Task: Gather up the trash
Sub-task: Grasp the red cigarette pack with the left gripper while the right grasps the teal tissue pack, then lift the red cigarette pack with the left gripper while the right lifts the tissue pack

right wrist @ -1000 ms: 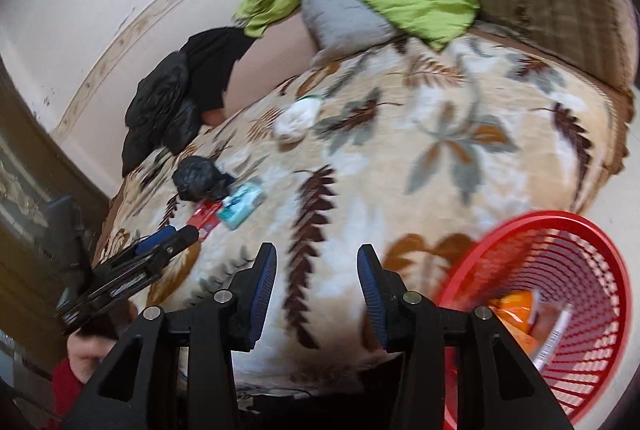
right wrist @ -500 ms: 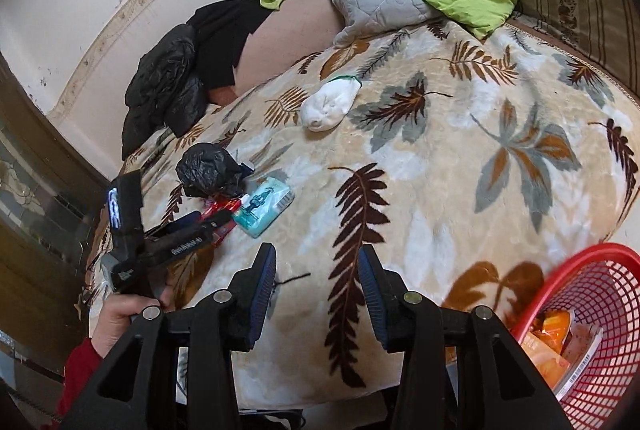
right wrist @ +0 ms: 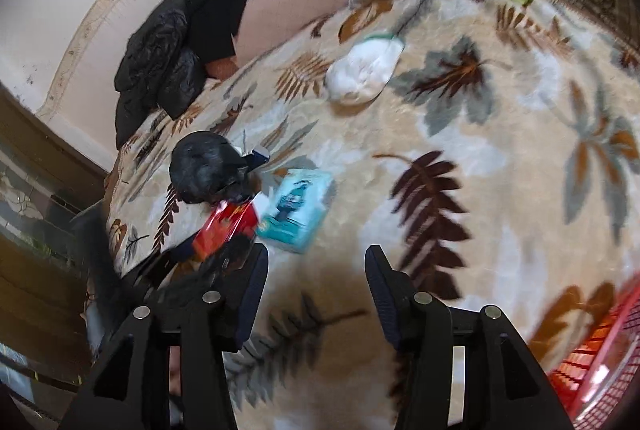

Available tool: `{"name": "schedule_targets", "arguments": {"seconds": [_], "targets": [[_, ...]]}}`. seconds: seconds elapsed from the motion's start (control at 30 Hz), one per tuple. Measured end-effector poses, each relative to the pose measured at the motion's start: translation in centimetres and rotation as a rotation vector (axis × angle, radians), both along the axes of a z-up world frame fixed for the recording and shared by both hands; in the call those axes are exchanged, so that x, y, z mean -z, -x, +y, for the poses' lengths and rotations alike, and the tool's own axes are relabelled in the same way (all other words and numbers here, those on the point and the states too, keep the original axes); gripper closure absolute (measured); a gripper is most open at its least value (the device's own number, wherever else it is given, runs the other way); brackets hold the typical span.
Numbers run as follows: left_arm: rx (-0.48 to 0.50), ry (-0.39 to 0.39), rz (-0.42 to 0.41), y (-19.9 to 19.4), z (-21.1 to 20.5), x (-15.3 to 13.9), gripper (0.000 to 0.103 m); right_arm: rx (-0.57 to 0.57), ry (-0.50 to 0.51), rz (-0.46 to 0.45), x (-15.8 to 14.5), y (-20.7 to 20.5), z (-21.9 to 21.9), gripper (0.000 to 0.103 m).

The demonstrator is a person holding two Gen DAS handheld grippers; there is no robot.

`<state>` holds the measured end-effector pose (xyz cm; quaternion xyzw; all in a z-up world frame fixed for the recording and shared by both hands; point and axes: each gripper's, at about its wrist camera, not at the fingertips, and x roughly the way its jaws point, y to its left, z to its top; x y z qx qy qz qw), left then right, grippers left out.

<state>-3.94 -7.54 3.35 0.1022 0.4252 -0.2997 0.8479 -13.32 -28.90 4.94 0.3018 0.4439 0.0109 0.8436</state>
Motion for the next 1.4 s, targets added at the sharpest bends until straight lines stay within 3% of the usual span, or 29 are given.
{"name": "schedule_targets", "arguments": {"seconds": [0.2,0.4,0.47,0.53,0.73,1.03,1.4], "targets": [[-0.014,0.068,-0.038,2.0,4.0,-2.2,0.039,0.02,0.004,0.081,2.9,-4.8,1.9,0.047],[-0.063,0.214,-0.048,0.9,7.7,-4.2,0.039,0.023,0.114,0.093,4.4,-7.6,4.2,0.046],[-0.06,0.238,-0.068,0.8,8.2,-4.8,0.039,-0.001,0.192,0.071,4.1,-7.5,5.0,0.059],[-0.061,0.226,-0.082,0.7,8.0,-4.9,0.039,-0.014,0.202,0.042,3.7,-6.9,5.0,0.075],[-0.107,0.172,-0.112,0.4,6.6,-4.6,0.039,-0.017,0.207,-0.053,1.5,-3.8,3.7,0.085],[-0.16,0.118,-0.153,0.6,5.4,-3.9,0.039,-0.012,0.215,-0.185,-1.3,-0.5,3.9,0.086],[-0.194,0.03,-0.25,1.4,4.1,-3.8,0.039,-0.03,0.197,-0.212,-1.5,-1.1,4.3,0.086]]}}
